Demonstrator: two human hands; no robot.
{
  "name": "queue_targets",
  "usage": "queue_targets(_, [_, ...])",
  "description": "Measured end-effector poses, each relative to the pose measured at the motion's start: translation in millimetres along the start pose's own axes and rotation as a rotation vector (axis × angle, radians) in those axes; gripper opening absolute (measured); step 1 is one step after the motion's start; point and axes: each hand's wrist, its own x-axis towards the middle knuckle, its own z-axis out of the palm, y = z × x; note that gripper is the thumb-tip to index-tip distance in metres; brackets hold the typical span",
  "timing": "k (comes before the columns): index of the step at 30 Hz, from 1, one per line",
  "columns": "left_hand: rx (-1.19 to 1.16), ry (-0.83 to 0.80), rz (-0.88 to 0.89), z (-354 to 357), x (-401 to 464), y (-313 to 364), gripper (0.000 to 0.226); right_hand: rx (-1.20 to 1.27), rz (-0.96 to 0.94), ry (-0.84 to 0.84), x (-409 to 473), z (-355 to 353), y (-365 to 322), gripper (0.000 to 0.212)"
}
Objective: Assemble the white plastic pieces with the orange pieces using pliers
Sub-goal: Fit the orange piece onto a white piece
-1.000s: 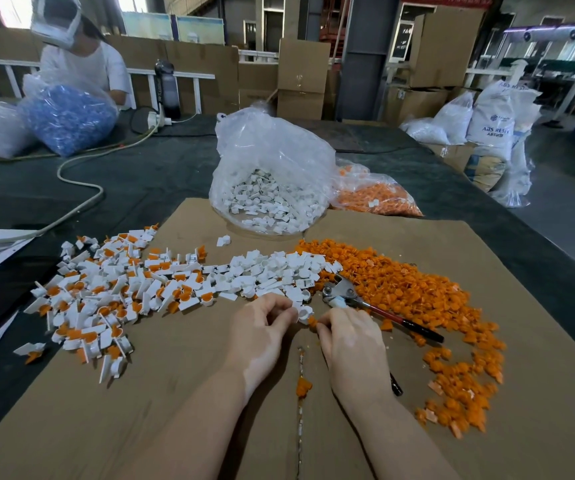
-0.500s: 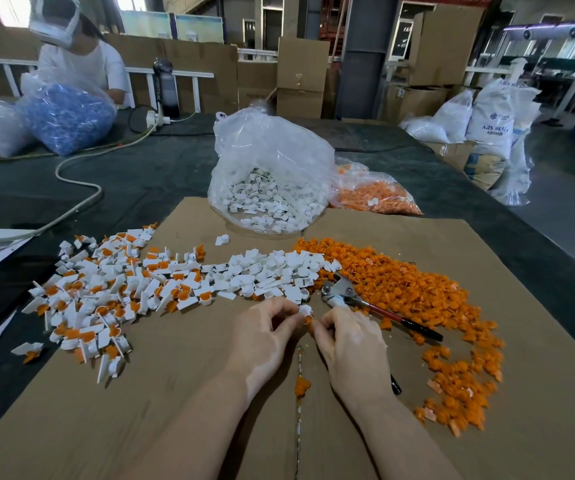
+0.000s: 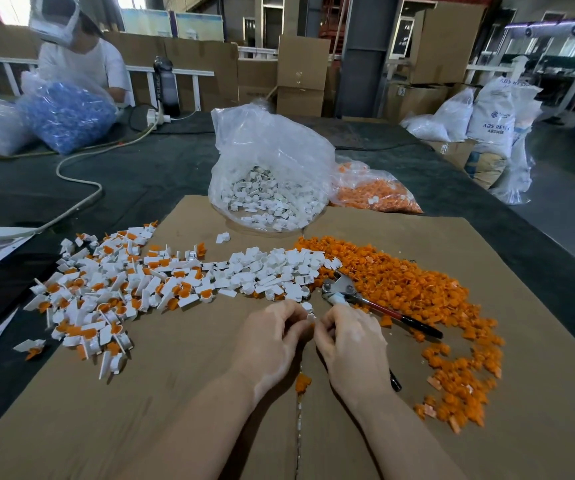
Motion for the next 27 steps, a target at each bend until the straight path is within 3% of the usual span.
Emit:
queue_targets(4, [-0.179,0.038,-0.122,0.5,3.8,-1.2,0.013,0.048,0.056,-0.088,2.6,1.5,6.8,0.014])
queue_targets(9, [-0.368,0.072,-0.169,-2.7,6.3,-0.2,0.013,0.179,0.062,0.005,0.9,-0.9,7.2,0.006])
queue_targets(15, [-0.340,0.052,-0.124,-5.0,4.6,0.3,0.016,0.172,-0.035,-0.025,0.2,-3.3,5.2,0.027])
queue_targets(27, [-0.362,0.031,-0.137,-2.0,5.2,-1.9,0.013,0.167,-0.045,-0.038,1.7,-5.2,4.6,0.020])
